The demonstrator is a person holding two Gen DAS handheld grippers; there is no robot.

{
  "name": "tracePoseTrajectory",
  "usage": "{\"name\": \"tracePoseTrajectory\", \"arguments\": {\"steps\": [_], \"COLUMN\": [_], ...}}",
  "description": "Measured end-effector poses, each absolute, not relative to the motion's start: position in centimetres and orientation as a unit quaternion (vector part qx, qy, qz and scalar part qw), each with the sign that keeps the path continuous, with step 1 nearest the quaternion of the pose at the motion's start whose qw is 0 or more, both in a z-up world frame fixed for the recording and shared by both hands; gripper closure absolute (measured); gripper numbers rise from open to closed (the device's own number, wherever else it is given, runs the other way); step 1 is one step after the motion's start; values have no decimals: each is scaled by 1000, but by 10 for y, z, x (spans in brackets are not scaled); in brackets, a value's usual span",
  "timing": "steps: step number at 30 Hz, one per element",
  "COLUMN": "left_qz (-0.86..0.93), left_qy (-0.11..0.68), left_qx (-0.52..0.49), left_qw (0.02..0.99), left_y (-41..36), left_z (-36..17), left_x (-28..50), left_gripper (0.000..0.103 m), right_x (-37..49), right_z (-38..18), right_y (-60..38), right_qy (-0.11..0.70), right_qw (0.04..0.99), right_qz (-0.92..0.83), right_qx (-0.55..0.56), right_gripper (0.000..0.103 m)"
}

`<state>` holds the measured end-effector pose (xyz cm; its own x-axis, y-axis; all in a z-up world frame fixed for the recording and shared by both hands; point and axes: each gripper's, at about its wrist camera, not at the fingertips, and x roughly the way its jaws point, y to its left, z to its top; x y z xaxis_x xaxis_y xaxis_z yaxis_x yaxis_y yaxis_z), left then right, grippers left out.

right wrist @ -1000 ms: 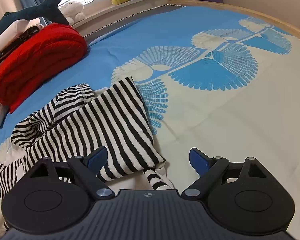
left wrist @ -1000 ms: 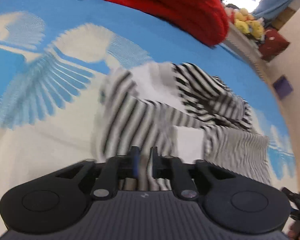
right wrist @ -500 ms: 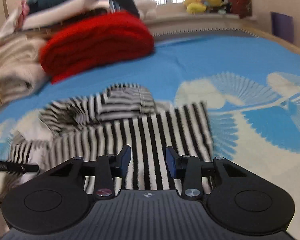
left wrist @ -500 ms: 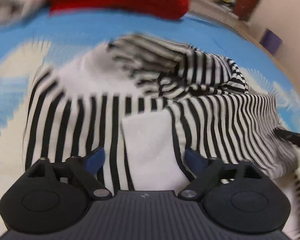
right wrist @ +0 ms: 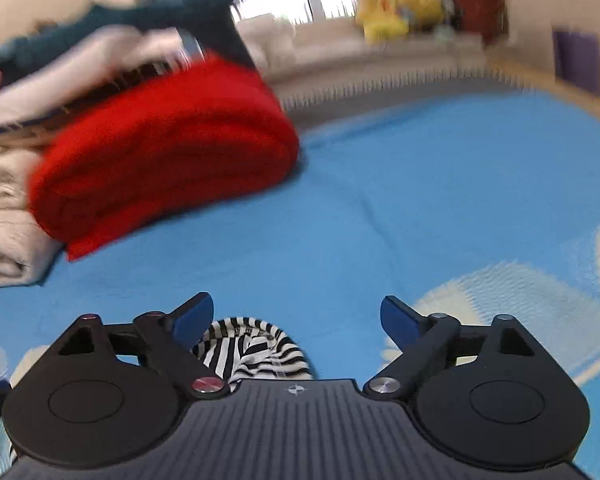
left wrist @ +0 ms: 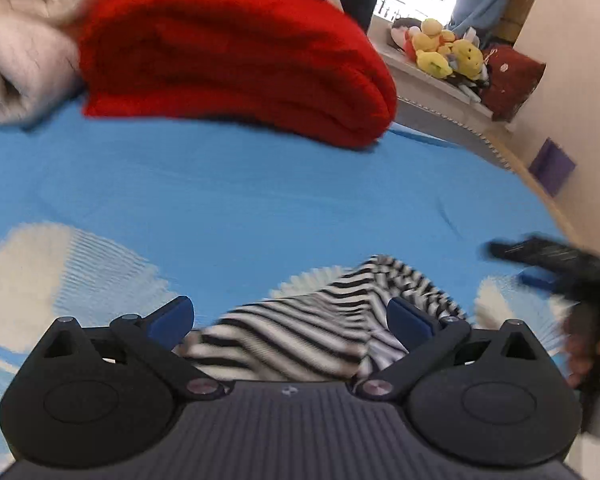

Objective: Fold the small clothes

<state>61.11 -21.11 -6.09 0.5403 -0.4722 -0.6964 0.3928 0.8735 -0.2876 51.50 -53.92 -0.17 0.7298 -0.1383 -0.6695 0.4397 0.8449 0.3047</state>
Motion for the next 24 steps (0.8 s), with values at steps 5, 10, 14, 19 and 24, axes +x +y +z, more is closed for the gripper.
{"name": "tracePoseTrajectory", "arguments": {"steps": [5,10,14,19,24], "left_qz": [-253,-271,-241,-283,-273], "left_qy": [456,473,410,333,301], "left_qx": [-30,8,-67,-170,-133], "left_qw": [853,838,877,883,904], "left_y": [-252,-285,-256,-179,-90], "left_z": [-108,-127,-84,-25,-31], "left_x": [656,667,667,630,526], "left_gripper": [0,100,100,42,1], "right_x": [571,586,565,482,312], "right_z": [-57,-59,28,128,109], "right_y": [-526,-513,-499,-479,-428], "right_qy": [428,416,221,60,54], "right_qw": [870,889,949,986,990], "right_qz": [-172,-147,-183,-43,129], "right_qx": [173,125,132,150,-4], "right_gripper": [11,97,97,97,95]}}
